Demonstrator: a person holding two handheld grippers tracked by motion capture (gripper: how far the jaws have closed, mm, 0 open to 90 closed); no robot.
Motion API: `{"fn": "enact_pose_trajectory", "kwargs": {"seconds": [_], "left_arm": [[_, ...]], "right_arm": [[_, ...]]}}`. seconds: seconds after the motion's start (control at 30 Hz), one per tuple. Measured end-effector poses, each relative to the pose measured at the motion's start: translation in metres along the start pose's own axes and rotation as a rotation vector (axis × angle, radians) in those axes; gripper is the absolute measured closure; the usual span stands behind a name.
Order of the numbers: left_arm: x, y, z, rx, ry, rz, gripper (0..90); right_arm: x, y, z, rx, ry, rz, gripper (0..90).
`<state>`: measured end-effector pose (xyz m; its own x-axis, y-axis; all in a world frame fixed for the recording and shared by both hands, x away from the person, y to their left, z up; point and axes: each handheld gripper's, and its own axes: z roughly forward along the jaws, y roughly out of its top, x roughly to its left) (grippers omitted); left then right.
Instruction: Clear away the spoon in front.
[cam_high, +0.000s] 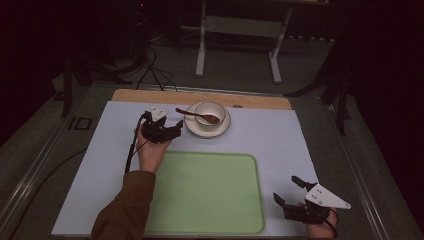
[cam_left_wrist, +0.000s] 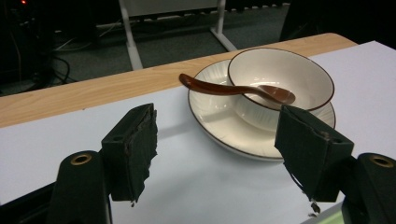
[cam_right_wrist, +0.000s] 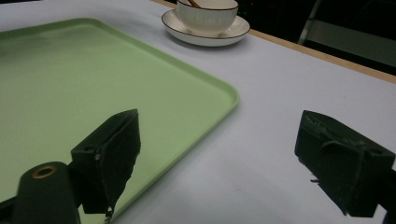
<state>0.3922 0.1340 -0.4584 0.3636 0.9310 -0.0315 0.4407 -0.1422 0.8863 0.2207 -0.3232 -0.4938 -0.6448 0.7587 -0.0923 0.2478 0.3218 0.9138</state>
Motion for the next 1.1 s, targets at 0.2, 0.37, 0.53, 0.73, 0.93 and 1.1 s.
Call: {"fn": "enact_pose_trajectory", "kwargs": {"seconds": [0.2, 0.37, 0.53, 0.73, 0.93, 1.1], "left_arm": [[-0.008, -0.001, 0.019, 0.017, -0.037, 0.0, 35.7], [-0.013, 0.002, 0.037, 0.032, -0.044, 0.0, 35.9], [-0.013, 0.004, 0.047, 0.038, -0.043, -0.016, 35.6], [-0.011, 0.007, 0.06, 0.052, -0.025, -0.042, 35.3], [-0.01, 0.007, 0.074, 0.081, 0.002, -0.076, 33.2], [-0.013, 0.011, 0.084, 0.077, 0.011, -0.106, 32.6]], "right_arm": [[0.0, 0.0, 0.0, 0.002, 0.001, -0.002, 13.9], [0.0, 0.0, 0.0, 0.001, 0.0, 0.003, 13.9], [-0.001, 0.0, 0.0, -0.001, 0.001, 0.005, 13.9], [-0.001, 0.0, 0.0, -0.003, 0.001, 0.006, 13.9], [-0.001, 0.0, 0.0, -0.001, 0.0, 0.007, 13.9], [-0.001, -0.001, 0.0, -0.002, -0.001, 0.011, 13.9]]}}
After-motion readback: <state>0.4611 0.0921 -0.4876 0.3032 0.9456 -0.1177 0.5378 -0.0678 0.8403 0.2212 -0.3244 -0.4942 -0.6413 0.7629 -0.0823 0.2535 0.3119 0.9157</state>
